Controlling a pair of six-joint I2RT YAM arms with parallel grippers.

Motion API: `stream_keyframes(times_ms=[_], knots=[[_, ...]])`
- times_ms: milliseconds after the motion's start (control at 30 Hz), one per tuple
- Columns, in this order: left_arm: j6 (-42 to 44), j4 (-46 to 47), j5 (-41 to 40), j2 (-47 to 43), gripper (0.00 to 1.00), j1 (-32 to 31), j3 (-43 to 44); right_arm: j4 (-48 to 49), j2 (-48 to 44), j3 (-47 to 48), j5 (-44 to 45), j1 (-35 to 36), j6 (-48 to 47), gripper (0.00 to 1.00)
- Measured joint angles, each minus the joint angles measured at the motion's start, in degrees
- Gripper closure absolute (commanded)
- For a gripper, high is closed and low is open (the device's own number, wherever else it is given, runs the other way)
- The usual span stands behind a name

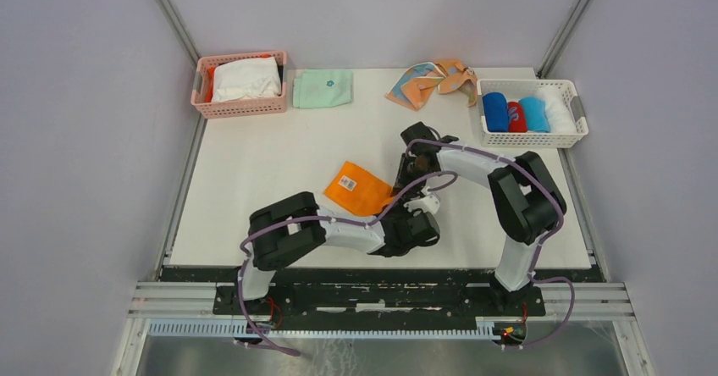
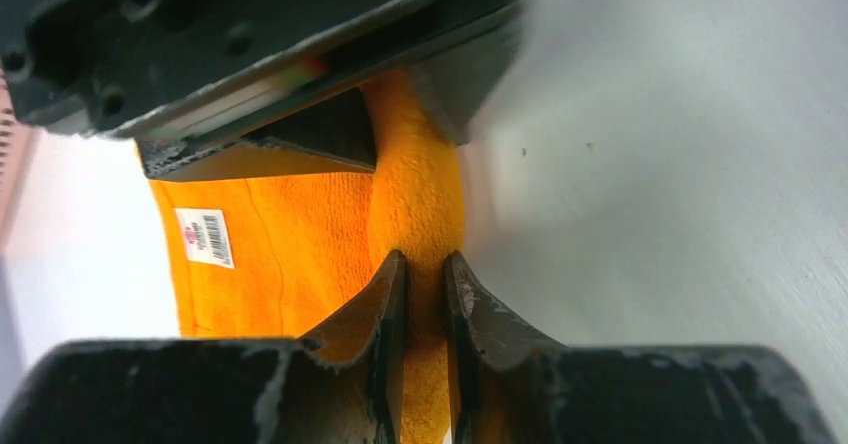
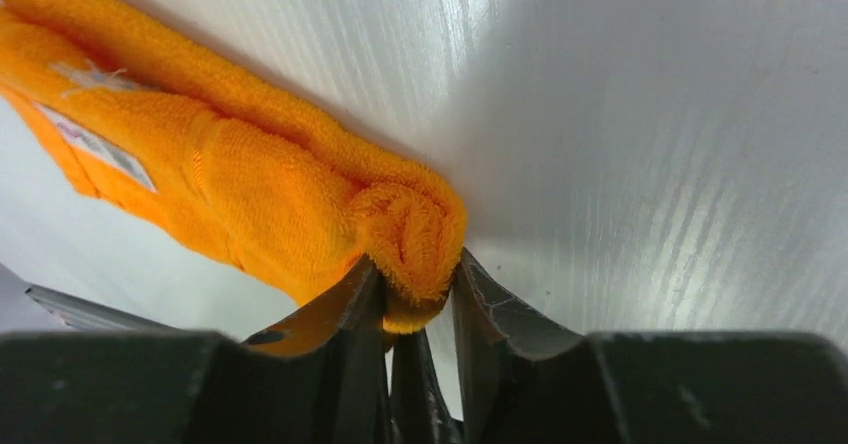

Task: Roll the towels
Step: Roll the towel at the center of the board.

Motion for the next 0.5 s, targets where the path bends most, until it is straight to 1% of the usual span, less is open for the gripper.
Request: stream_keyframes(times_ms=[100, 200, 300, 367, 500], knots=[[-3.0, 0.4, 7.1, -4.4, 0.97, 2.6, -2.7, 1.0, -2.9, -1.5, -1.0, -1.1, -1.0, 0.46], [-6.3, 1.1, 15.6, -8.9, 0.97, 6.4, -5.6, 2.4, -7.5, -3.2, -1.6, -3.0, -1.8, 0.39], [-9.8, 3.3, 24.3, -12.6, 0.97, 10.6, -8.1, 5.9, -12.4, -5.5, -1.5, -5.1, -1.5, 0.32], [-12.2, 5.2, 30.3, -14.5, 0.97, 13.3, -9.9, 7.8, -14.6, -7.2, -1.2, -6.4, -1.2, 0.3], [-18.7, 11.2, 44.8, -17.6, 0.97, 21.3, -15.5, 12.2, -16.2, -10.9, -2.9, -7.0, -1.0, 0.29]])
